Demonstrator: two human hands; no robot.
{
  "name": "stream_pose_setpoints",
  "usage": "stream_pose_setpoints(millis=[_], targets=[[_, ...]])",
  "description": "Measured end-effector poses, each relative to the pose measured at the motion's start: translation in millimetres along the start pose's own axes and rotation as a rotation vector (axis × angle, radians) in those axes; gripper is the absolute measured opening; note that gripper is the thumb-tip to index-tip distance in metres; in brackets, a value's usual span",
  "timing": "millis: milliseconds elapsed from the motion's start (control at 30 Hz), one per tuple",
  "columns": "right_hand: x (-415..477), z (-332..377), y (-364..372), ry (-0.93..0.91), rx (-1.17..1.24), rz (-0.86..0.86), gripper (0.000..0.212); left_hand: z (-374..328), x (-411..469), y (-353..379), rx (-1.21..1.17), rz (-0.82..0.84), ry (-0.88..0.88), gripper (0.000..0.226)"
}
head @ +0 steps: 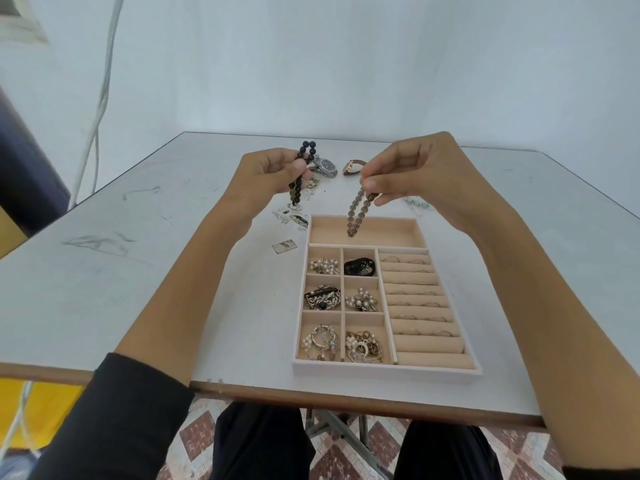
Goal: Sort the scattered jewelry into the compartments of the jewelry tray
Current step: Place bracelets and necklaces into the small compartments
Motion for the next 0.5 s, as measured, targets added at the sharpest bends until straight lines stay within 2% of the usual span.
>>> stream_pose_setpoints(millis=[167,500], targets=[[-2,11,12,-0.015,-0.031,0.064,0.016,-1,-3,1,0.007,0.016,-0.032,0.018],[-10,21,43,0.017,-0.006,0.266,0.015,-4,-6,3,0.008,0.022,-0.034,0.008]])
Point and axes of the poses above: each hand's wrist, its own x-axis towards the middle knuckle, its own y-axis out of the palm, z = x × y, the point moved 6 cm from there along x, towards the middle knuckle, and after that the axes turned 15 degrees about -y, right-handed, at the moved point
